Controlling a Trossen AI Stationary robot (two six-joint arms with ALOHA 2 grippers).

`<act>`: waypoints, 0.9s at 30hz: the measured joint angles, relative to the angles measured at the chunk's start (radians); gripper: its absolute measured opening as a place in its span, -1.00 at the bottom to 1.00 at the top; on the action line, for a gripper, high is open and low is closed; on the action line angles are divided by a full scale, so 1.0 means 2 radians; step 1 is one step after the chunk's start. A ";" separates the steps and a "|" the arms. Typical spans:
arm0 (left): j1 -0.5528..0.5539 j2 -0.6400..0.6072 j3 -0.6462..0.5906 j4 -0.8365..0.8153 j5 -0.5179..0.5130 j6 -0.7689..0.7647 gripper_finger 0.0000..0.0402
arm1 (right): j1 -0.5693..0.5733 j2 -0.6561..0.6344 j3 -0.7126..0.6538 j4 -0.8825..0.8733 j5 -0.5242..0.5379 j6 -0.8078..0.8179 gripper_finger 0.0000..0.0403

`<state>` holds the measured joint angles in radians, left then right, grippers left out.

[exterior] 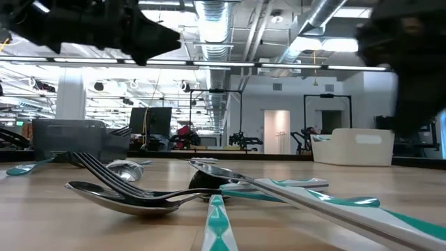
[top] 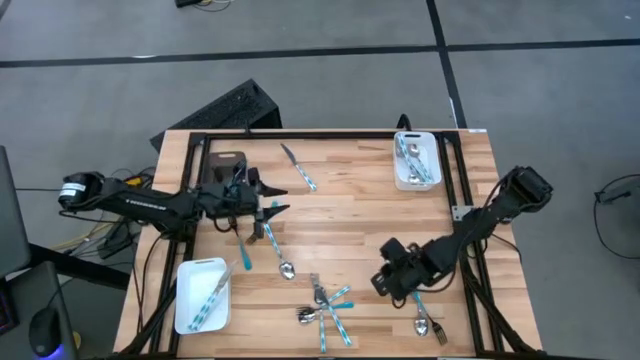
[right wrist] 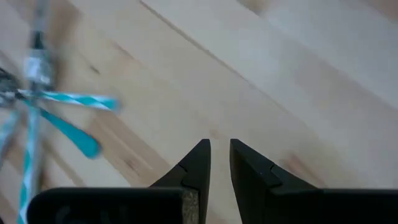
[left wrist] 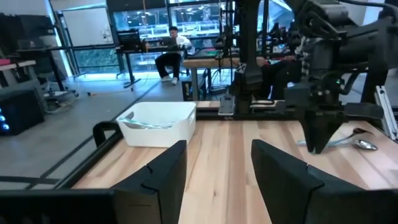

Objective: Sort silverware by color (type)
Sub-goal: Put the blue fork into the black bin

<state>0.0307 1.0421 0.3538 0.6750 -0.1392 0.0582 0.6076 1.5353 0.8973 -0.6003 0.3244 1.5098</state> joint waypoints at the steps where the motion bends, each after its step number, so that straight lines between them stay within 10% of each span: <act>1: 0.000 0.012 0.011 0.000 0.000 0.001 -0.15 | 0.006 0.001 0.004 -0.013 -0.007 0.018 -0.56; 15: 0.000 0.192 0.131 0.024 0.018 -0.008 -0.10 | 0.089 0.046 0.072 -0.161 -0.089 0.215 -0.20; 27: 0.002 0.187 0.142 0.038 0.028 0.049 -0.10 | 0.159 0.135 0.140 -0.150 -0.256 0.268 -0.02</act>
<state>0.0338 1.4166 0.6388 0.7513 -0.0829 0.1563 0.9255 1.8046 1.1773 -0.9005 -0.1875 2.0463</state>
